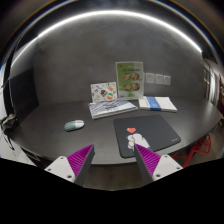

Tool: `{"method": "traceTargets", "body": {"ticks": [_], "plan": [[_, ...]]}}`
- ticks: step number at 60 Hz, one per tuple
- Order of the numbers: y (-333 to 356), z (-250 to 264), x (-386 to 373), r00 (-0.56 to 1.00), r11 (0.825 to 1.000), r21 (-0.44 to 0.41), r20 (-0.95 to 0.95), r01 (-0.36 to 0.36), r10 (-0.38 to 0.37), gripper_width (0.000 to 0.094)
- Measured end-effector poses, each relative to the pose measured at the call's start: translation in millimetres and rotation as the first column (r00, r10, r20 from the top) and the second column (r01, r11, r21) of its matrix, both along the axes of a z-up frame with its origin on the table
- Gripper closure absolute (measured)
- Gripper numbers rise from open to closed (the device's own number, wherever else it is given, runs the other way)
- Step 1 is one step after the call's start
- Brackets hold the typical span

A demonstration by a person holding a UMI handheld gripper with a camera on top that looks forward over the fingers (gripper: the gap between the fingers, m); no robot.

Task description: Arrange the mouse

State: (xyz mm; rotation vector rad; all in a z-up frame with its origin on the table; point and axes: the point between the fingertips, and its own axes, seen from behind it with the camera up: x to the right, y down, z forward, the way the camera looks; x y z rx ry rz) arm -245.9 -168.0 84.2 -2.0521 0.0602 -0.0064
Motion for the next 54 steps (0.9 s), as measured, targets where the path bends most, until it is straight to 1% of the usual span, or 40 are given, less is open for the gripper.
{"method": "traceTargets", "body": {"ticks": [7,9,12,16,22,25,28,32,36,40,43,45,46,50,52,54], "plan": [[13,-10,-12,0.996,0.996,-0.015,-0.014,-0.092,0.092,0.0115],[14,-11,-22,0.991,0.991,-0.022,-0.016,-0.133,0.133,0.0116],[32,-21,-29,0.98,0.979,-0.04,-0.018,-0.199,0.198,0.0115],[45,-35,-48,0.959,0.956,-0.072,-0.009,-0.284,0.284,0.0112],[58,-55,-84,0.914,0.908,-0.123,0.018,-0.401,0.406,0.0104],[66,-63,-102,0.898,0.89,-0.147,0.024,-0.432,0.44,0.0105],[77,-68,-121,0.891,0.881,-0.159,0.016,-0.445,0.453,0.0101],[95,-71,-149,0.888,0.877,-0.15,-0.012,-0.456,0.46,0.0101],[116,-77,-173,0.887,0.874,-0.16,-0.032,-0.459,0.461,0.0103],[136,-87,-192,0.893,0.877,-0.178,-0.036,-0.447,0.449,0.0102],[147,-95,-204,0.903,0.882,-0.199,-0.046,-0.426,0.426,0.0103],[152,-100,-211,0.908,0.884,-0.213,-0.051,-0.416,0.415,0.0088],[161,-97,-213,0.913,0.893,-0.194,-0.04,-0.407,0.407,0.0089],[180,-99,-218,0.93,0.91,-0.2,-0.021,-0.363,0.366,0.01],[189,-101,-221,0.938,0.916,-0.207,-0.018,-0.343,0.347,0.0088],[200,-101,-222,0.947,0.926,-0.206,-0.012,-0.316,0.32,0.0095]]}}
